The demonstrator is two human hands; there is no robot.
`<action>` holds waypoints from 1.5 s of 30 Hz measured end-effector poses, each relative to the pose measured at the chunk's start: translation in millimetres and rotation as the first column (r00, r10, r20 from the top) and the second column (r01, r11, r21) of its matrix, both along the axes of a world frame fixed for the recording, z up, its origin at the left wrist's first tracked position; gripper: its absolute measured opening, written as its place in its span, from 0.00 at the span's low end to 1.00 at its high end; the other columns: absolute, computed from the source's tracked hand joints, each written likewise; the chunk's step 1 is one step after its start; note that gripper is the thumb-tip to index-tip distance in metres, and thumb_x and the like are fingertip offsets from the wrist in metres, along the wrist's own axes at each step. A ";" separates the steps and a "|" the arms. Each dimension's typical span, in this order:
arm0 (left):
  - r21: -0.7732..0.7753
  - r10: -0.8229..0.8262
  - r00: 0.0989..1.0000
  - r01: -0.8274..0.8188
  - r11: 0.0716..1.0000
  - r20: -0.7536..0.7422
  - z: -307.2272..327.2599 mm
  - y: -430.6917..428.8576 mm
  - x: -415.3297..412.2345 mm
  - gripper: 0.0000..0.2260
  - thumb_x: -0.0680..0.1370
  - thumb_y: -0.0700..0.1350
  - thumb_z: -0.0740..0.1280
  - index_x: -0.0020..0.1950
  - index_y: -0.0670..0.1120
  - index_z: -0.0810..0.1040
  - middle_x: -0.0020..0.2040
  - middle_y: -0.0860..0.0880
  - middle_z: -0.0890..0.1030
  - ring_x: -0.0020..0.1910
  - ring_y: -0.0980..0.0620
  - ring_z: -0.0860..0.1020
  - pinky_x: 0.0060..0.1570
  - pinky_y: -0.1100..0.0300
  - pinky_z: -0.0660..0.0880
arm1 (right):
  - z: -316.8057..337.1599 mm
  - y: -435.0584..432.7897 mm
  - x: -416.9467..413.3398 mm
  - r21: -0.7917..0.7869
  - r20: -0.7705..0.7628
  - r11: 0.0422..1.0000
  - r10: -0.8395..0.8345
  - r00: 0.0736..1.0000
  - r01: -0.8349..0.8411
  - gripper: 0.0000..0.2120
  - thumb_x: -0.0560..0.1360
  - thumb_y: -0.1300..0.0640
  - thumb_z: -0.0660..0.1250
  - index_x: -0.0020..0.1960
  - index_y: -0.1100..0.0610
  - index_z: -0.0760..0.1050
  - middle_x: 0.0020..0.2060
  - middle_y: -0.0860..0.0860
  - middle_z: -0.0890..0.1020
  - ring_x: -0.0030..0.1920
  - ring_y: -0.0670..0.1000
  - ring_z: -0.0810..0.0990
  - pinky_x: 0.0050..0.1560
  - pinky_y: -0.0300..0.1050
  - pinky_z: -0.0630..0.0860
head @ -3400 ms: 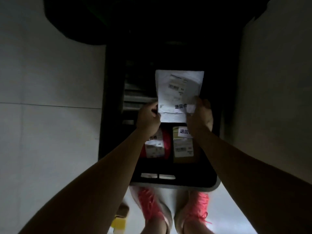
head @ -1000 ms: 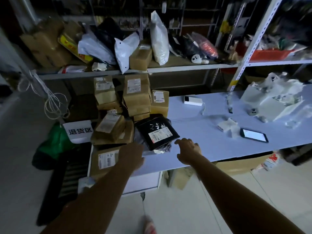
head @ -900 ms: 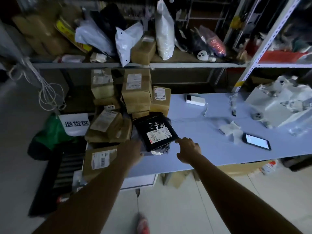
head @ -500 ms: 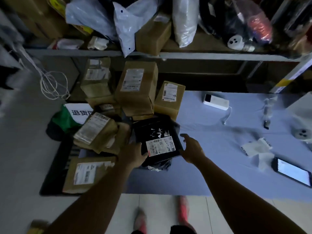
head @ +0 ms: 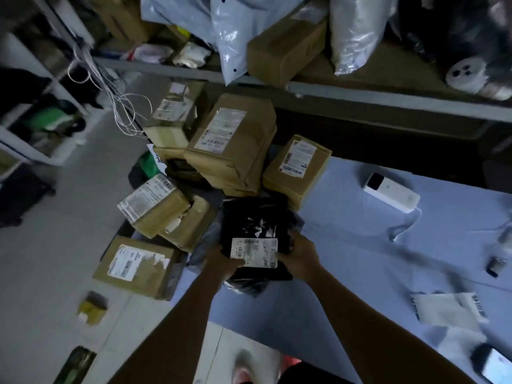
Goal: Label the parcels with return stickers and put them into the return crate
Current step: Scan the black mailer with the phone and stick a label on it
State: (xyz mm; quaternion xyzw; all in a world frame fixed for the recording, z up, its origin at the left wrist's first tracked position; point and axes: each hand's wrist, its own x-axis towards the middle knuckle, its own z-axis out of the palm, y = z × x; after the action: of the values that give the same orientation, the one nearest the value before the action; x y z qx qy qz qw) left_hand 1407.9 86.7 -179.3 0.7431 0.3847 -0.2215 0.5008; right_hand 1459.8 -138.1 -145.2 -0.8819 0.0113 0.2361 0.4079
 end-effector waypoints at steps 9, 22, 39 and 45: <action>-0.060 0.090 0.966 -0.077 0.995 0.241 6.9 -34.0 -27.4 0.32 0.58 0.41 0.86 0.58 0.48 0.78 0.48 0.51 0.83 0.47 0.47 0.81 0.45 0.53 0.81 | 19.9 -34.3 -52.9 0.099 0.177 0.992 0.058 0.982 -0.076 0.28 0.75 0.63 0.73 0.72 0.51 0.73 0.54 0.48 0.79 0.46 0.49 0.78 0.51 0.43 0.76; 0.009 -0.314 0.780 0.369 0.930 0.542 50.5 -154.3 -115.5 0.29 0.71 0.36 0.79 0.68 0.48 0.74 0.51 0.49 0.81 0.45 0.59 0.79 0.39 0.69 0.75 | 49.6 -175.0 -163.6 0.033 0.220 0.950 -0.309 0.925 0.310 0.29 0.72 0.58 0.77 0.70 0.51 0.74 0.41 0.49 0.82 0.40 0.51 0.83 0.44 0.56 0.83; 0.118 -0.399 0.835 0.384 0.916 0.379 18.9 -333.4 -162.8 0.24 0.71 0.37 0.79 0.65 0.46 0.77 0.56 0.50 0.82 0.54 0.53 0.80 0.61 0.51 0.79 | -2.9 -365.4 -210.8 0.068 -0.037 0.901 -0.428 0.903 0.429 0.28 0.72 0.54 0.76 0.71 0.56 0.74 0.52 0.51 0.84 0.52 0.51 0.84 0.56 0.49 0.80; 0.188 -0.266 0.904 0.212 0.959 0.335 19.5 -373.0 -153.9 0.27 0.71 0.37 0.79 0.68 0.44 0.77 0.55 0.45 0.83 0.51 0.49 0.80 0.50 0.59 0.78 | -3.1 -412.2 -193.2 -0.184 0.249 0.964 -0.143 0.958 0.191 0.23 0.75 0.53 0.72 0.69 0.54 0.76 0.58 0.51 0.82 0.60 0.53 0.80 0.59 0.46 0.75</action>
State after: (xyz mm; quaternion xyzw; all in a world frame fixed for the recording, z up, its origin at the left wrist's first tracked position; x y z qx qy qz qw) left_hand 1253.9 -286.3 -159.8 0.8474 0.2086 -0.1139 0.4748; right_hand 1266.6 -550.3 -148.3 -0.9368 0.0625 0.0929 0.3314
